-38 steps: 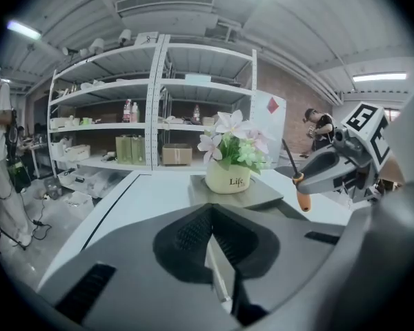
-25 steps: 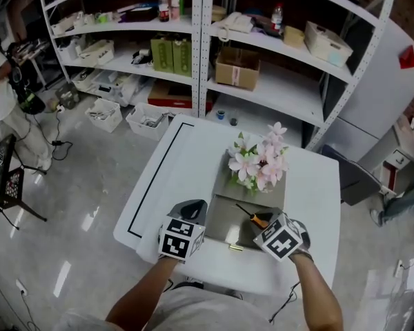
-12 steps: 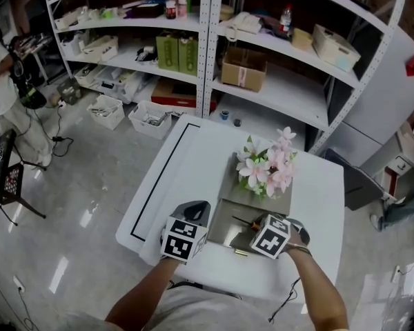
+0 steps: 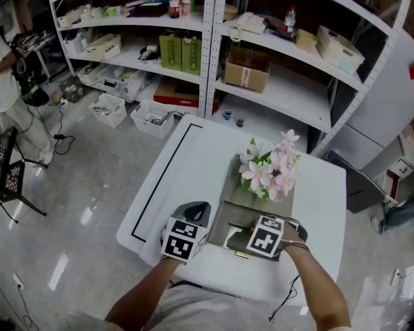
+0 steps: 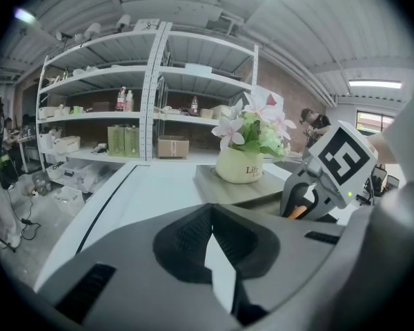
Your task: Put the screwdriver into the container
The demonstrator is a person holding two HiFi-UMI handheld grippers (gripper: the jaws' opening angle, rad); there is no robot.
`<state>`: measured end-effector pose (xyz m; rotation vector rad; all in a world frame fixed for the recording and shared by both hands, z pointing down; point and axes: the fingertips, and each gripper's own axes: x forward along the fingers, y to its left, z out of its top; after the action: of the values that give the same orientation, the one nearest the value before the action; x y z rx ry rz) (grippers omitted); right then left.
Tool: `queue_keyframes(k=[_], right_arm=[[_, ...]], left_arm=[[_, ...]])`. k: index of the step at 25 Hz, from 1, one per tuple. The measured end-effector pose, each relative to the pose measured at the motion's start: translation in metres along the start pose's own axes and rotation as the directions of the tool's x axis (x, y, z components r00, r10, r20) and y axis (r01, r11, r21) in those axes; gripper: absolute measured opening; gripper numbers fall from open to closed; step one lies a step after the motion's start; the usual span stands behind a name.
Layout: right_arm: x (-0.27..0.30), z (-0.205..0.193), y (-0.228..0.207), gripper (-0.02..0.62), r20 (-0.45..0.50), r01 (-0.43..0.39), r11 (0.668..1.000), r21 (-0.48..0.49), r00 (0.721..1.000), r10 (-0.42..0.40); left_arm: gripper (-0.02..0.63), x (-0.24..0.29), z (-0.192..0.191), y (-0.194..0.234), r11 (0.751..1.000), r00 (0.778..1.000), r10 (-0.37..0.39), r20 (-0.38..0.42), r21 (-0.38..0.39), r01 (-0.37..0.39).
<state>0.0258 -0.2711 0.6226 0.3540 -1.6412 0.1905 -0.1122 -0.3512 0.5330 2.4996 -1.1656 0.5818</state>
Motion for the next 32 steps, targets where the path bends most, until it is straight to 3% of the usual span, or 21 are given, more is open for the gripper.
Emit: queue_keyframes(k=[7, 16, 20, 26, 32], right_arm=[[-0.003, 0.000, 0.001, 0.083, 0.051, -0.020, 1.000, 0.024, 0.999, 0.019], [-0.030, -0.006, -0.005, 0.077, 0.189, -0.014, 0.990, 0.144, 0.982, -0.014], [-0.053, -0.005, -0.011, 0.060, 0.313, -0.013, 0.974, 0.228, 0.948, -0.061], [-0.093, -0.019, -0.014, 0.027, 0.424, 0.022, 0.941, 0.338, 0.889, -0.173], [-0.131, -0.032, -0.017, 0.006, 0.508, 0.060, 0.894, 0.445, 0.805, -0.307]], left_arm=[[0.002, -0.003, 0.002, 0.000, 1.000, 1.000, 0.007, 0.005, -0.006, -0.007], [0.002, -0.009, 0.011, -0.005, 1.000, 1.000, 0.022, 0.014, 0.006, -0.022], [0.002, -0.011, 0.021, -0.012, 0.999, 0.999, 0.026, 0.022, 0.028, -0.026], [0.002, -0.016, 0.034, -0.029, 0.999, 0.999, 0.034, 0.040, 0.037, -0.035], [0.003, -0.023, 0.044, -0.053, 0.998, 0.998, 0.032, 0.063, 0.044, -0.034]])
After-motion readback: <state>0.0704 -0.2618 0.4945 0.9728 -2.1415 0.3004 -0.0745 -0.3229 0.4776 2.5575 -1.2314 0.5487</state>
